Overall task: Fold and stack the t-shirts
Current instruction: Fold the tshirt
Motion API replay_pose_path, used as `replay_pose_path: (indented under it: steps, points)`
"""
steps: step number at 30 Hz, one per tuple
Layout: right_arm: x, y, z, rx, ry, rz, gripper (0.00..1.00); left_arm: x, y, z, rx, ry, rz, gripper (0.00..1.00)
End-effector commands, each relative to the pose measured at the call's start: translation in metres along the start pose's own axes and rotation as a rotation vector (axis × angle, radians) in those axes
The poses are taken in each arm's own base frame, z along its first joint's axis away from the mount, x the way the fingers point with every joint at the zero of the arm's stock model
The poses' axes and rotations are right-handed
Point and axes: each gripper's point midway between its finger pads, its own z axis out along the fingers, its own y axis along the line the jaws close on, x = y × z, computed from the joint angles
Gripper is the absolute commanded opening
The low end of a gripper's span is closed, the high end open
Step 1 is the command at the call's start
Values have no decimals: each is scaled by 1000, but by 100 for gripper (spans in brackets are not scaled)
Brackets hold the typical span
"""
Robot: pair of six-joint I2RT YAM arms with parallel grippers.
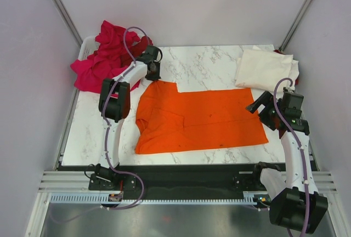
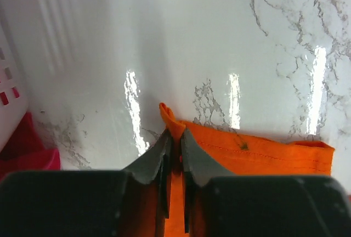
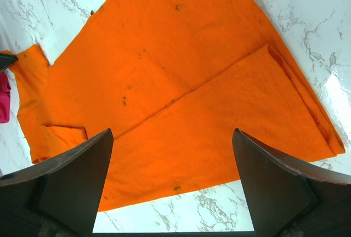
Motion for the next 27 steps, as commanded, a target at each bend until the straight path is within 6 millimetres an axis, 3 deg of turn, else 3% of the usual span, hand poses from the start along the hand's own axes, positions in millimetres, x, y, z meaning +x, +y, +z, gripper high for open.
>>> replay_pose_path:
  steps: [1,4,7,12,18,21,23,27]
  points:
    - [-5,0,-1,6,-25,-26,98,15,-1,13,18,47,27,12]
    - [-8,0,-1,12,-36,-28,98,8,-3,5,29,33,35,2]
    - [-21,2,-1,15,-82,-26,98,-3,-7,-19,50,5,21,2]
    - [-62,28,6,-39,-185,21,98,-10,-9,-57,72,-33,15,2]
    - [-114,34,49,61,-169,7,95,-9,-24,-104,123,-73,26,2]
    - [-121,19,91,138,-99,18,79,-5,-40,-122,185,-77,35,2]
    - [-128,23,103,155,-99,-2,68,-3,-48,-130,212,-75,36,2]
    - [-124,9,132,229,-66,-33,54,5,-59,-138,240,-55,55,2]
